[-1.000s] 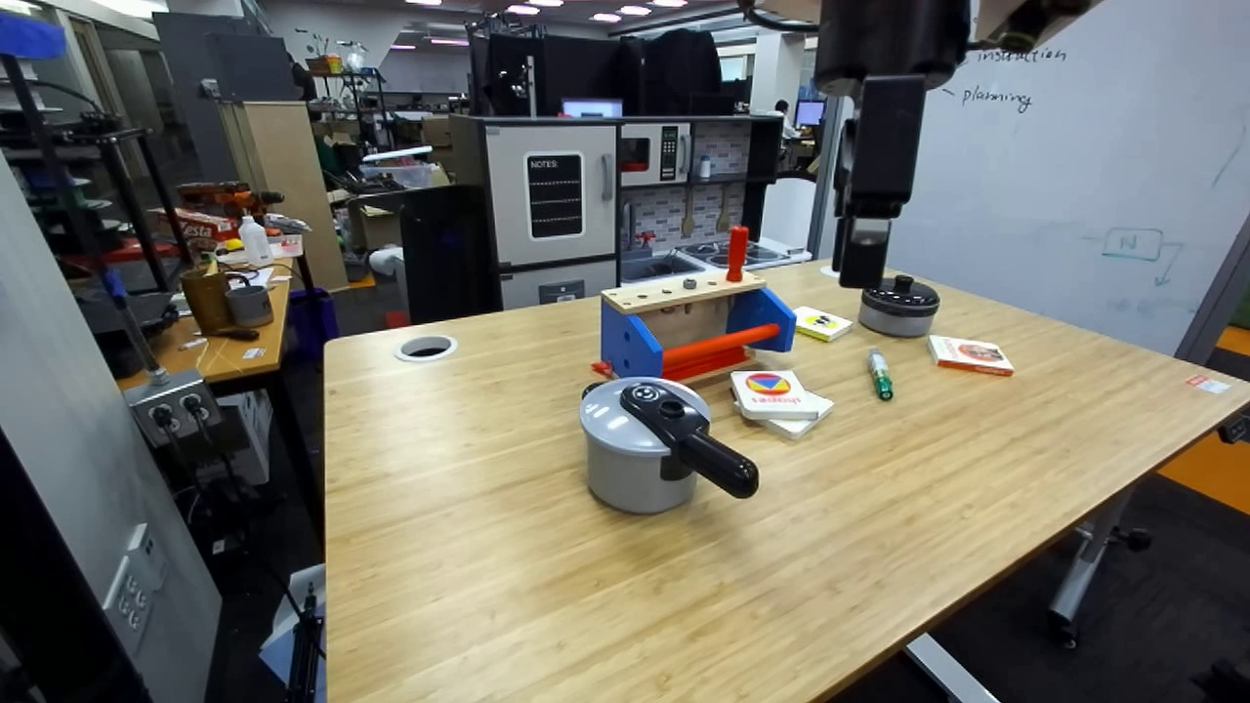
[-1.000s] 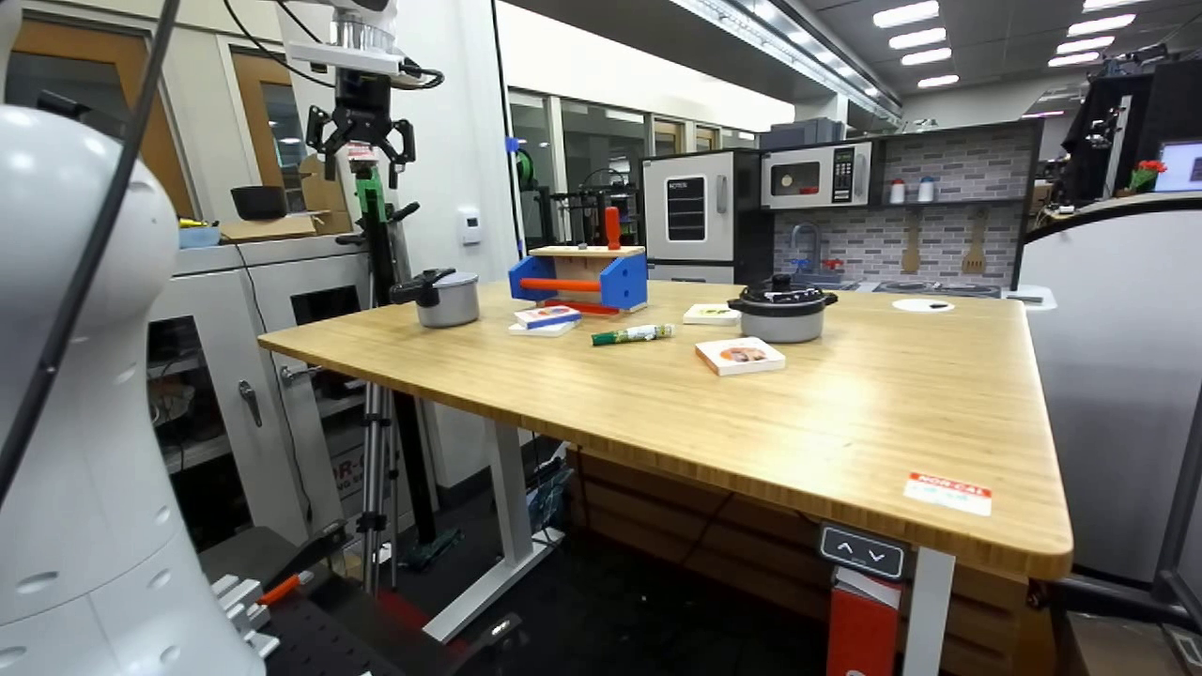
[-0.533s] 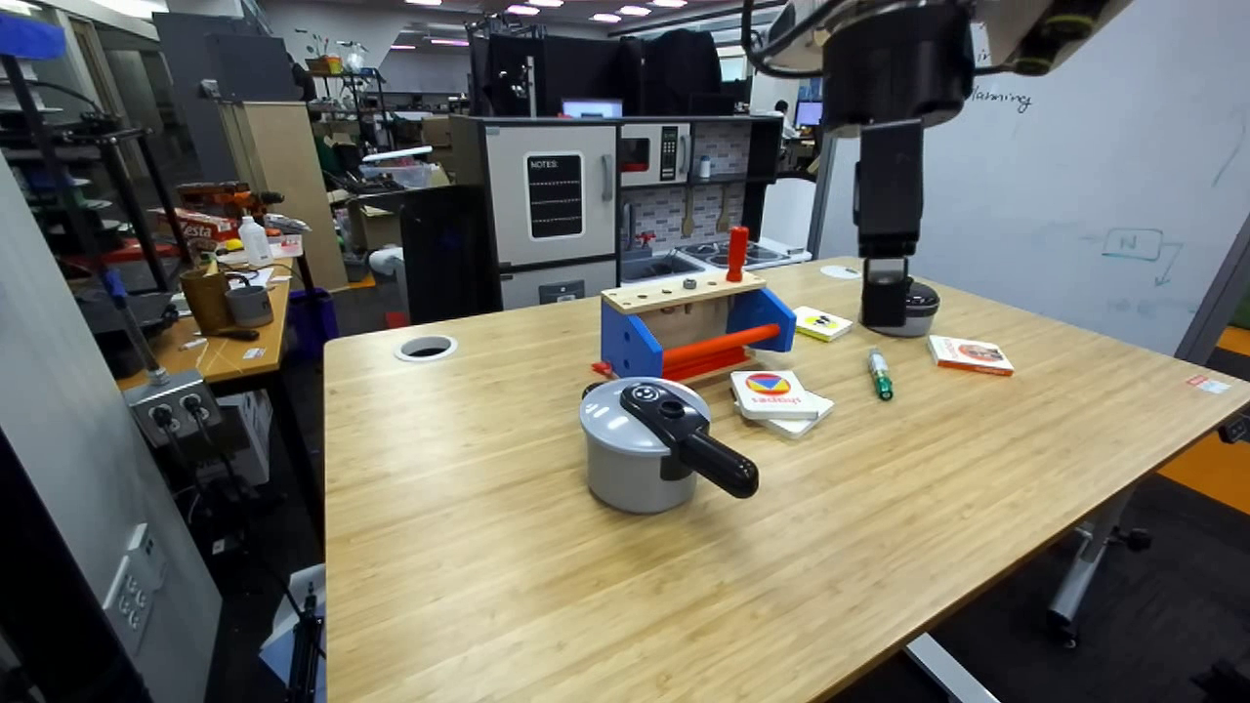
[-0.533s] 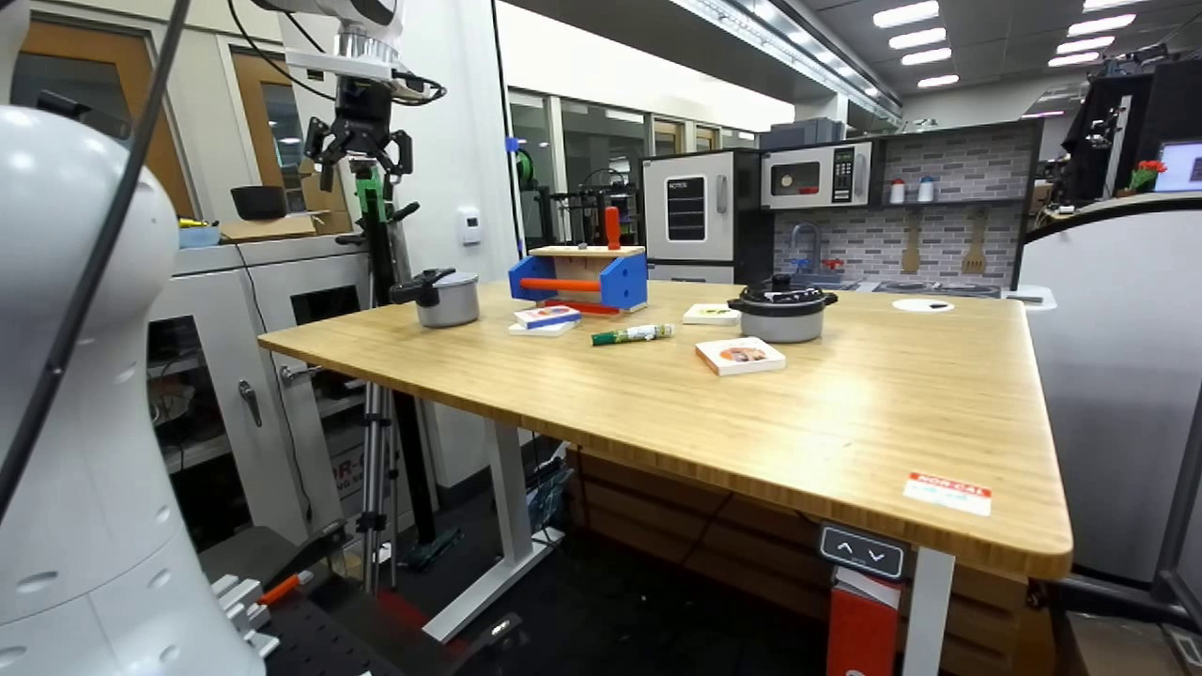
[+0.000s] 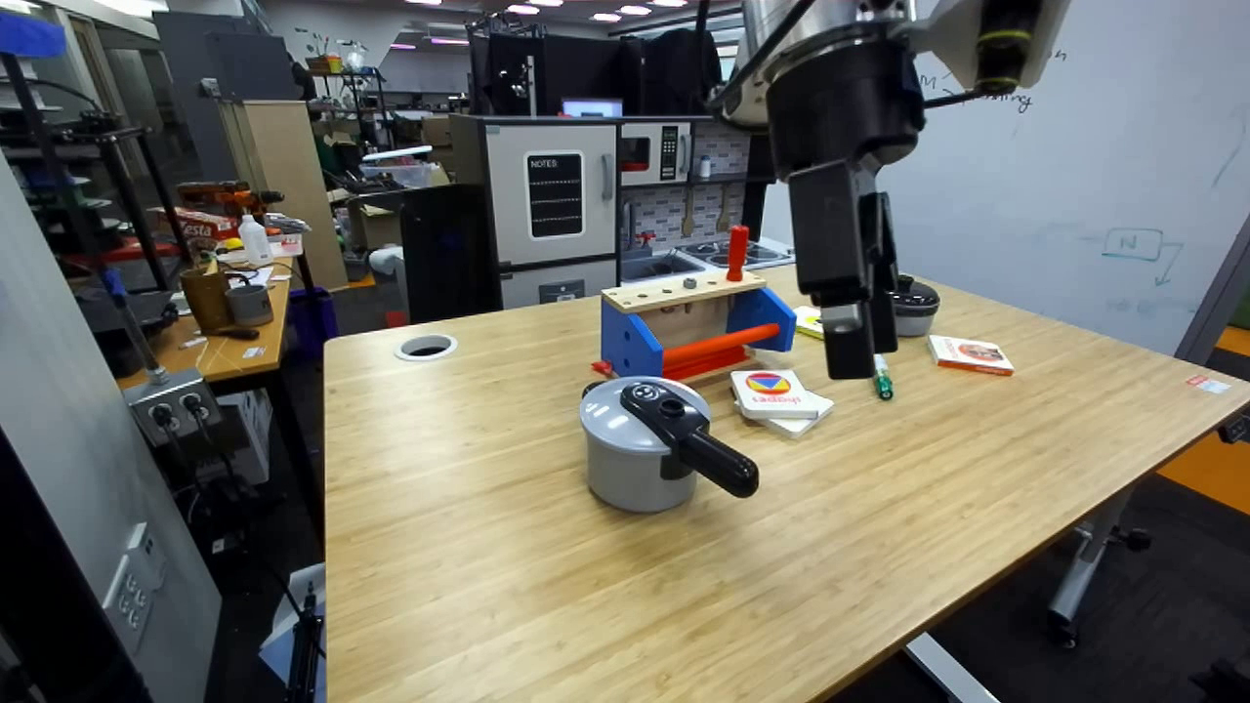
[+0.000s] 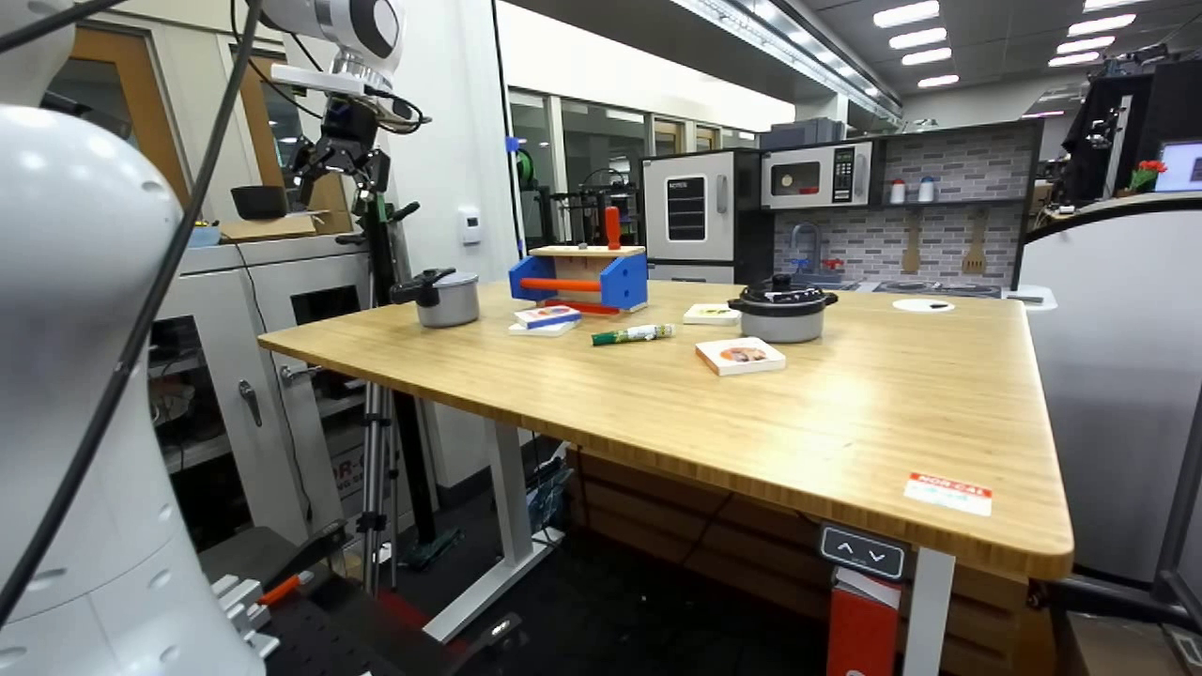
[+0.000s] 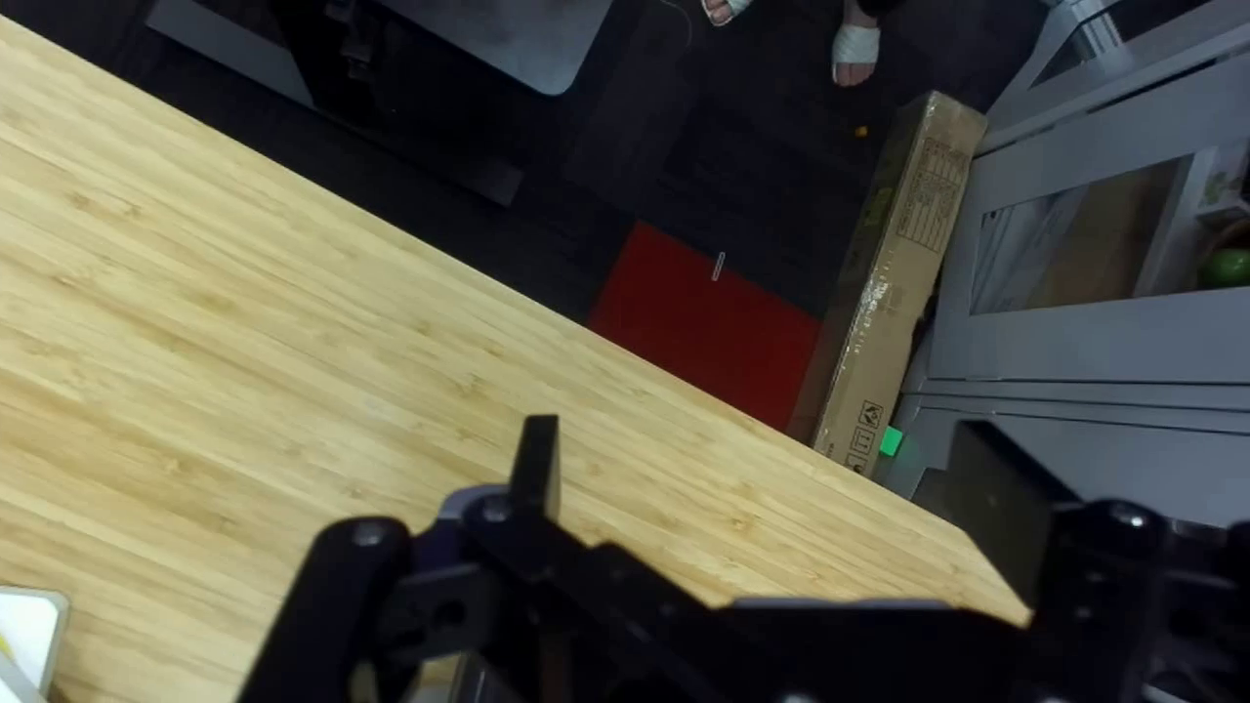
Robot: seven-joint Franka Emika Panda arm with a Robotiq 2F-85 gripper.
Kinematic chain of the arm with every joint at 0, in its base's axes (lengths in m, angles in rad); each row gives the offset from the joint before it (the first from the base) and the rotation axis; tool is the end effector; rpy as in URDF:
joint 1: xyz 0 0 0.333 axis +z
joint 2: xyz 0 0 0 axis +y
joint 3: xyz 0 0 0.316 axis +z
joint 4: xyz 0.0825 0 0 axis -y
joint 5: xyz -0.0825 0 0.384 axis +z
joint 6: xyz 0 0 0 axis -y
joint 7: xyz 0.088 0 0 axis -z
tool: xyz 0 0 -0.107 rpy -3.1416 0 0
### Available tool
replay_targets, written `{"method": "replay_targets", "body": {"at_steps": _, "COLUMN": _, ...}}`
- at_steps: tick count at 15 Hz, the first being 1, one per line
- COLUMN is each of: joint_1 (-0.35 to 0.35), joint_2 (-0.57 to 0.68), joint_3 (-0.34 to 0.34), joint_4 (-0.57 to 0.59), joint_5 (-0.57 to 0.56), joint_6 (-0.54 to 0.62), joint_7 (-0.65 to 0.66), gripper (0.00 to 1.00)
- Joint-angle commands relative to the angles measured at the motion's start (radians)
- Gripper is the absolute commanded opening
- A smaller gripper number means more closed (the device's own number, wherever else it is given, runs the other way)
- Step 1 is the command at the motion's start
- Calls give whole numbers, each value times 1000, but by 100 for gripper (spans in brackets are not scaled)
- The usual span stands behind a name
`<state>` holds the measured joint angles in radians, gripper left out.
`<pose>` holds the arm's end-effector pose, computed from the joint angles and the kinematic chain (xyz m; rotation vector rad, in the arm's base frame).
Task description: Move the gray pot to the right
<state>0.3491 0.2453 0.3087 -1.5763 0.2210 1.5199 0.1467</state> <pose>0.4704 0.3734 0.4865 -2.8413 -0.7135 0.5671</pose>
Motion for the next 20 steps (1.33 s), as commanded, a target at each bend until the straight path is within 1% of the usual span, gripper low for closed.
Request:
{"method": "replay_targets", "body": {"at_steps": 1, "joint_1": 32, "joint_2": 81, "joint_3": -7, "joint_4": 118, "joint_5": -47, "joint_6": -50, "joint_7": 55, "gripper": 100}}
{"method": "replay_targets", "body": {"at_steps": 2, "joint_1": 37, "joint_2": 99, "joint_3": -12, "joint_4": 134, "joint_5": -68, "joint_6": -31, "joint_7": 53, "gripper": 100}}
{"method": "replay_targets", "body": {"at_steps": 4, "joint_1": 38, "joint_2": 135, "joint_3": -16, "joint_4": 167, "joint_5": -104, "joint_6": -12, "joint_7": 0, "gripper": 100}}
{"method": "replay_targets", "body": {"at_steps": 7, "joint_1": 33, "joint_2": 184, "joint_3": -30, "joint_4": 216, "joint_5": -165, "joint_6": -29, "joint_7": -69, "gripper": 100}}
{"method": "replay_targets", "body": {"at_steps": 10, "joint_1": 37, "joint_2": 216, "joint_3": -44, "joint_4": 246, "joint_5": -194, "joint_6": -49, "joint_7": -81, "gripper": 100}}
{"method": "replay_targets", "body": {"at_steps": 20, "joint_1": 46, "joint_2": 267, "joint_3": -45, "joint_4": 265, "joint_5": -184, "joint_6": -35, "joint_7": -82, "gripper": 100}}
